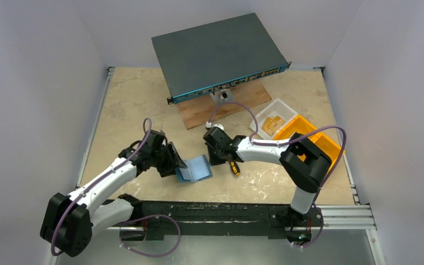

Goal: Take the credit cards out of the card holder
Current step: Close the card holder at the center of the board.

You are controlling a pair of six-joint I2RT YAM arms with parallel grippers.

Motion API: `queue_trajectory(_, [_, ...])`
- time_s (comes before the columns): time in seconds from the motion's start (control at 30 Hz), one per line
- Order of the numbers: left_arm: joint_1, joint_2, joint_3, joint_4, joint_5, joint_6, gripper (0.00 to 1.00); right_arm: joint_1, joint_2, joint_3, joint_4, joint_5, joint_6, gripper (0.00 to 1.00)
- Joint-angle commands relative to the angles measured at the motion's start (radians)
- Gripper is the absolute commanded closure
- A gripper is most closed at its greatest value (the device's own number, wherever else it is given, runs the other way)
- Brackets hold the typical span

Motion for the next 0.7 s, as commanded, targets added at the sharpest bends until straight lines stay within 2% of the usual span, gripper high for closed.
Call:
queue_trajectory(0.0, [0.001,-0.002,0.073,0.052,0.05,-0.002,0.5,0.025,0.025,-0.015,0.012,-0.031,0.032,0.99])
queue_trajectory(0.33, [-0.064,0.135,0.148,0.134,0.065,-0.009,0.49,0.042,0.029,0.007,0.033,-0.077,0.08,1.0])
queue_trajectory(0.67, [-0.096,0.329,0.143,0.231,0.069,-0.088,0.39,0.043,-0.03,-0.017,0.059,-0.097,0.155,1.0])
